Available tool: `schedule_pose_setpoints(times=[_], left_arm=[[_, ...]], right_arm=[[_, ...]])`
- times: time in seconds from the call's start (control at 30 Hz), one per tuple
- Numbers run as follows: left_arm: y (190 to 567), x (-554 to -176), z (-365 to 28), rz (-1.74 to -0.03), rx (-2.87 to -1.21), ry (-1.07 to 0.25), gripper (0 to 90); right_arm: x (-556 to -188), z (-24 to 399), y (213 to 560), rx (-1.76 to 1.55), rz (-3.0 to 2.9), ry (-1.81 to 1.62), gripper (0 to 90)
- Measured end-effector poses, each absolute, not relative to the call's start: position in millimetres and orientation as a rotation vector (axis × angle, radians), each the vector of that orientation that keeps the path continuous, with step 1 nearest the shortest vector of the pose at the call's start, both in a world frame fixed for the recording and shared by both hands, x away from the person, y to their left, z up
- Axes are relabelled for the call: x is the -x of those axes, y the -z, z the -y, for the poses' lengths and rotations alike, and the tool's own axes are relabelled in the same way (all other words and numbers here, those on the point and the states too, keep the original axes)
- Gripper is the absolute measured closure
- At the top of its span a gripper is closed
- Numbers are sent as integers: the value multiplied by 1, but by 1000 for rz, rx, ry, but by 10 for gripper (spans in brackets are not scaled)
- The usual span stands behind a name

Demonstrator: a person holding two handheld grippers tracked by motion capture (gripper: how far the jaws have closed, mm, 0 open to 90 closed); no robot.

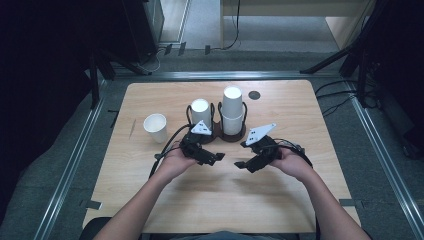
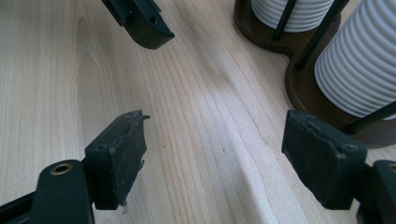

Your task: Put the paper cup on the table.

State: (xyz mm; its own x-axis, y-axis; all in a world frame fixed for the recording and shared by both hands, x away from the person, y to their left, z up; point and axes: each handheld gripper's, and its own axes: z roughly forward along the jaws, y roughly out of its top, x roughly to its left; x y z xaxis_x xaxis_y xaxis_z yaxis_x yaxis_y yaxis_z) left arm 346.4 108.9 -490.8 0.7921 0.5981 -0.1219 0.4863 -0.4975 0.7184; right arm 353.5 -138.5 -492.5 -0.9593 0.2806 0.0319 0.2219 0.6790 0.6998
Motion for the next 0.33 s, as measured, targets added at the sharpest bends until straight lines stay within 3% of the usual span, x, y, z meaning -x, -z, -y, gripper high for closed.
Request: schedule_pose_setpoints(times=[0.33], left_arm=[[492, -347, -109, -817, -2185, -192, 81]], right_arm=[[-354, 139, 493, -421, -2814, -1148, 222]])
